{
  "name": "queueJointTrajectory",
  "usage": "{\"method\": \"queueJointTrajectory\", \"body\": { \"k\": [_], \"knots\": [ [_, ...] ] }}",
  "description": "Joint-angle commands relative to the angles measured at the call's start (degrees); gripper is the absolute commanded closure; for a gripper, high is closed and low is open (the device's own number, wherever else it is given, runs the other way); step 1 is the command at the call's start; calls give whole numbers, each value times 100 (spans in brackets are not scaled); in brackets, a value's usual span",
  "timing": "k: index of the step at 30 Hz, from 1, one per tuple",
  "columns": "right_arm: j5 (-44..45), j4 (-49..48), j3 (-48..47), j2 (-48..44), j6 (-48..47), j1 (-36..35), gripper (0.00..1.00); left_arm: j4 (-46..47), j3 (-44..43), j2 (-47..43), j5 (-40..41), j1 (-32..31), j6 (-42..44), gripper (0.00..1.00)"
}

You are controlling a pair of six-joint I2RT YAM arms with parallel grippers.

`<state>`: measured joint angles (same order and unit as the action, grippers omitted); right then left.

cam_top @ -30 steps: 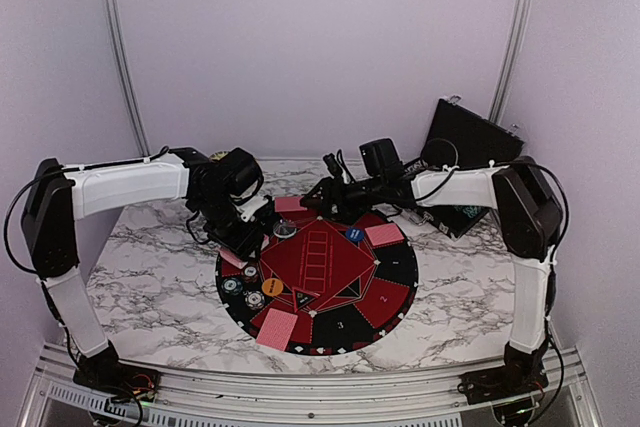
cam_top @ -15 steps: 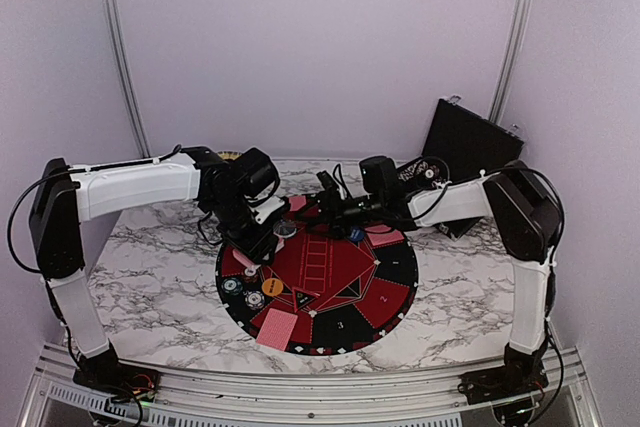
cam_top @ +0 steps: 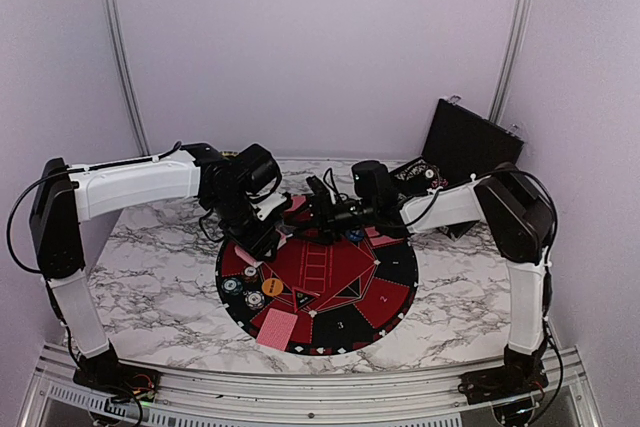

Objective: Distribute texas hold em gaming equipment
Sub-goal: Pick up the poker card from the face-down deck piles.

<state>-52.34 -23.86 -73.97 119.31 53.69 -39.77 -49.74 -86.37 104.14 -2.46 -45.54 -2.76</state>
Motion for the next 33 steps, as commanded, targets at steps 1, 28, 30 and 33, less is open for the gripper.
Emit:
{"method": "queueJointTrajectory", "body": {
  "k": [1,28,30,33],
  "knots": [
    [-119,-376,-152,167,234,-150,30,-114,-196,54,36,-43,-13,70],
    [-173,-499,-628,754,504,-461,36,-139,-297,63,87,-60,66,70],
    [-84,-299,-635,738,358,-455,37,-142,-293,46,104,-56,66,70],
    [78,-23,-613,681,174,-431,43,-150,-284,15,128,-60,66,70]
  ]
}}
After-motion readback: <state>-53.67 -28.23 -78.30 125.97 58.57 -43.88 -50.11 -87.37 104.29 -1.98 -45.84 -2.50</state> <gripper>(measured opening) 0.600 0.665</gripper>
